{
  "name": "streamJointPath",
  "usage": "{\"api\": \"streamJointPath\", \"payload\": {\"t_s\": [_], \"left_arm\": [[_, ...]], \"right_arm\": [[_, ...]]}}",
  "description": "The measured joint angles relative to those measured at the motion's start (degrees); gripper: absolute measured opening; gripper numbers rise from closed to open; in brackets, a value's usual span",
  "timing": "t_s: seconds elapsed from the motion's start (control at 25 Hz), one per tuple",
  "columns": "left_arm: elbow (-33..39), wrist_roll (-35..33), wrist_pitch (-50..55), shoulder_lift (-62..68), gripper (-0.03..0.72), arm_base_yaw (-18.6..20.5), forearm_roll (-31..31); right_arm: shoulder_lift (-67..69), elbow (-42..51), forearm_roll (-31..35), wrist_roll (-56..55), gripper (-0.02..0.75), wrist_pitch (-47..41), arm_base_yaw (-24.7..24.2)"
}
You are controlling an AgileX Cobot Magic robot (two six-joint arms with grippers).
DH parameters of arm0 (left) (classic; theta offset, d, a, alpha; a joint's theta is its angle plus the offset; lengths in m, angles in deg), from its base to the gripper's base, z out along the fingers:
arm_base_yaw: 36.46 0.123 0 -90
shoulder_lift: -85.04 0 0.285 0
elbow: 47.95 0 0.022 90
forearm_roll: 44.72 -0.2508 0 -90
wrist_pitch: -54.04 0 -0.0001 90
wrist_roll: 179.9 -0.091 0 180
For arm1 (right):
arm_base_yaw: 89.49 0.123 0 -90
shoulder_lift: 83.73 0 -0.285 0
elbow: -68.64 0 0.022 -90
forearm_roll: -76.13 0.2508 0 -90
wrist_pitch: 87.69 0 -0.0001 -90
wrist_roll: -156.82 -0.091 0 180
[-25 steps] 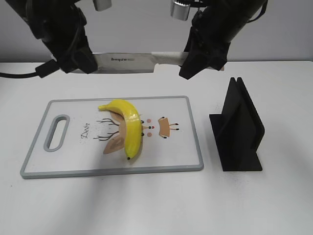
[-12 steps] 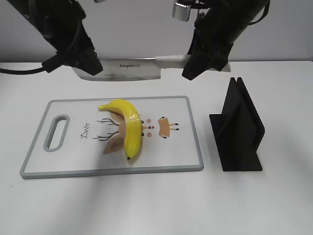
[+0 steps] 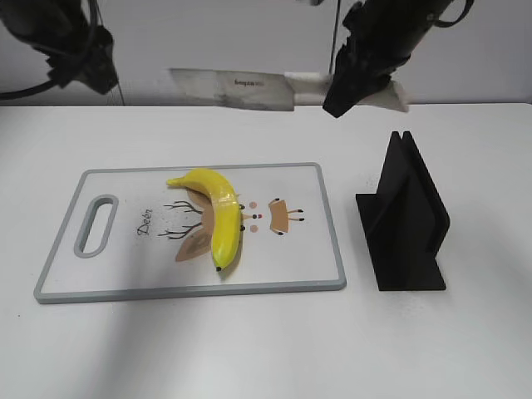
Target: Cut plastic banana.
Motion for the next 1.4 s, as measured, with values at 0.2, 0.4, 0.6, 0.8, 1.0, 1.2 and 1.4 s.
{"api": "streamJointPath", "payload": {"t_s": [0.2, 0.4, 0.6, 0.8, 1.0, 1.2, 1.4], "left_arm": [[0.00, 6.87, 11.04, -0.84, 0.615, 5.67, 0.06], [0.20, 8.18, 13.28, -1.28, 0.597, 13.73, 7.66], [3.94, 8.24, 13.28, -6.81, 0.584, 16.05, 9.29], [11.30, 8.24, 13.35, -15.44, 0.584, 16.05, 9.80], [22.27, 8.30, 13.35, -26.47, 0.583, 16.05, 9.86], [33.87, 8.30, 13.34, -39.10, 0.579, 16.05, 10.29], [45.18, 8.30, 9.78, -53.89, 0.575, 16.05, 12.25]], "right_arm": [[0.00, -5.15, -8.25, -20.42, 0.167, -3.14, 0.00], [-0.19, -7.08, -11.80, -33.70, 0.167, -5.40, -0.55], [-2.60, -5.97, -11.81, -43.31, 0.167, -5.57, -2.76], [-8.56, -2.37, -12.17, -47.28, 0.167, -5.56, -3.89], [-15.59, 5.50, -12.30, -51.88, 0.167, -1.23, -3.89], [-20.44, 16.16, -12.48, -56.21, 0.167, 5.40, -3.89], [-22.47, 26.02, -12.48, -60.46, 0.167, 10.91, -3.89]]}}
